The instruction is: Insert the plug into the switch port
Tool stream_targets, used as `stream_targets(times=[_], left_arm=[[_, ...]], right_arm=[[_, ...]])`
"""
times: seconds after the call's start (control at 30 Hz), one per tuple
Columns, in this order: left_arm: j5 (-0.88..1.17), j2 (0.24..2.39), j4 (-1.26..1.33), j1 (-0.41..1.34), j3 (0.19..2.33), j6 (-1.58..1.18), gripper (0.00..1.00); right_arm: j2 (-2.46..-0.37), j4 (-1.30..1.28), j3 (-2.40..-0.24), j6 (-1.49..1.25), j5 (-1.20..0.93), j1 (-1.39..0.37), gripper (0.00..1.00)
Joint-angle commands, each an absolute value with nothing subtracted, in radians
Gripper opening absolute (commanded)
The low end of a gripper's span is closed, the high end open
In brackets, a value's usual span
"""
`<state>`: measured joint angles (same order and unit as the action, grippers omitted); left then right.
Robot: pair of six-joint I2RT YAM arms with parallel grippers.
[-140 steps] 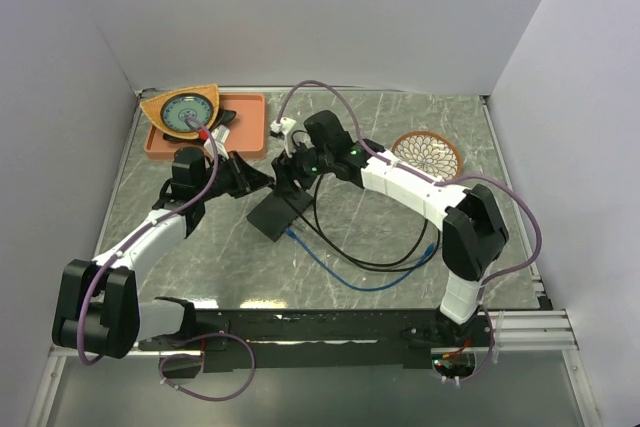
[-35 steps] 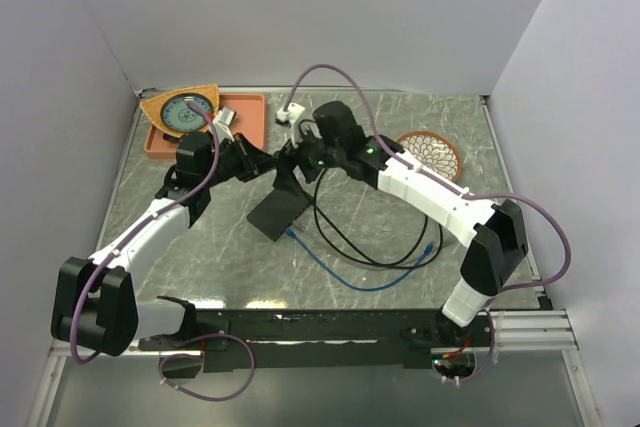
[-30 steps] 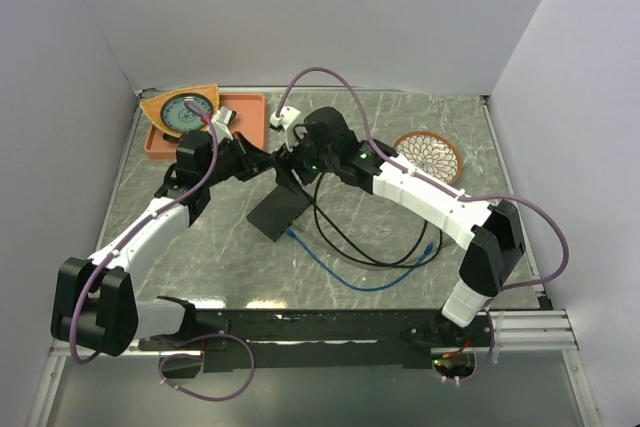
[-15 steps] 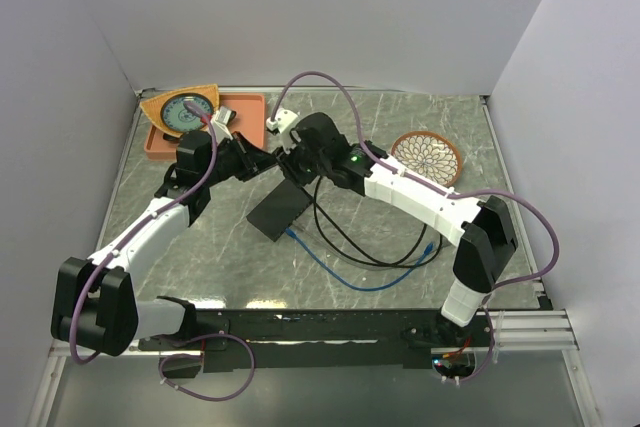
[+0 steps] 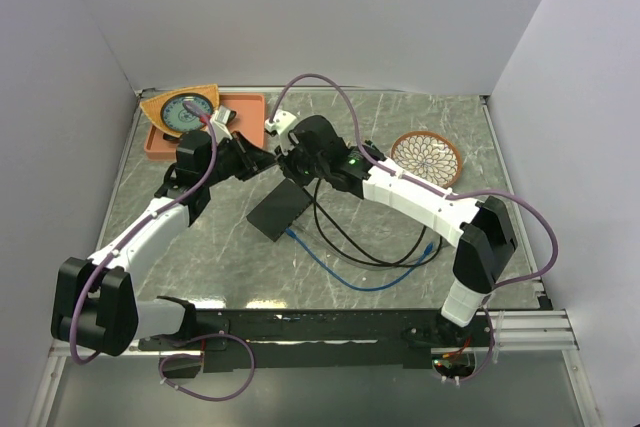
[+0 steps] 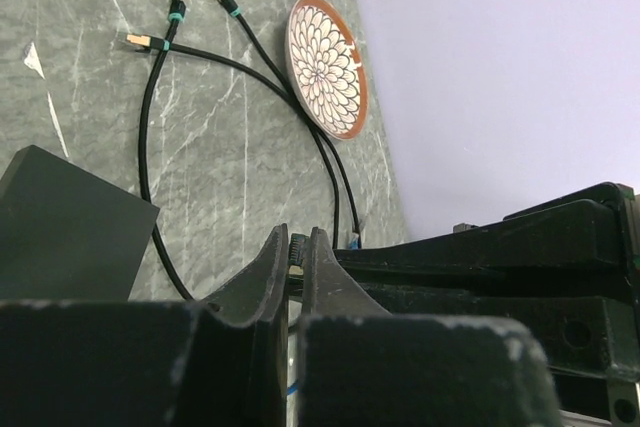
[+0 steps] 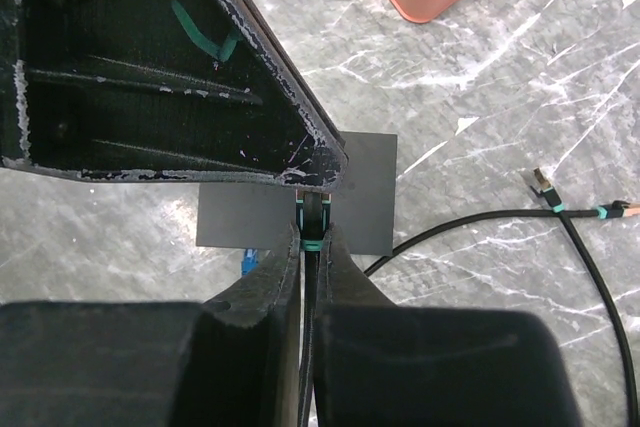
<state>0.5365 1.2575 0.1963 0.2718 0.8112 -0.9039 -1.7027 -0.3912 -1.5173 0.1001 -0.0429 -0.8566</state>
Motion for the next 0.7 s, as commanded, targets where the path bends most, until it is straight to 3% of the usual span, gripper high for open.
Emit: stream_targets(times=[0.0, 0.1, 0.2, 0.4, 0.67], left_arm=[[0.506, 1.224, 0.181, 0.275, 0.818, -0.885, 0.24], [0.480, 1.223, 0.164, 0.268, 0.822, -0.865, 0.49], [0.472, 1.224, 0.150, 0.255, 0.834, -0.853, 0.61], [0.466, 1.232, 0.130, 0.209, 0.847, -0.835, 0.74], [0.448, 1.284, 0.078, 0.144, 0.848, -0.764, 0.81]], right_arm=[[-1.692, -0.345, -1.503, 0.120, -0.009, -0.854, 0.00], [-1.680, -0.347, -1.479, 0.127, -0.009, -0.856, 0.00], [-1.664, -0.348, -1.448, 0.130, -0.005, -0.854, 0.00], [-1.635, -0.334, -1.358, 0.140, -0.008, -0.844, 0.00], [-1.620, -0.290, -1.224, 0.126, -0.051, -0.792, 0.00]])
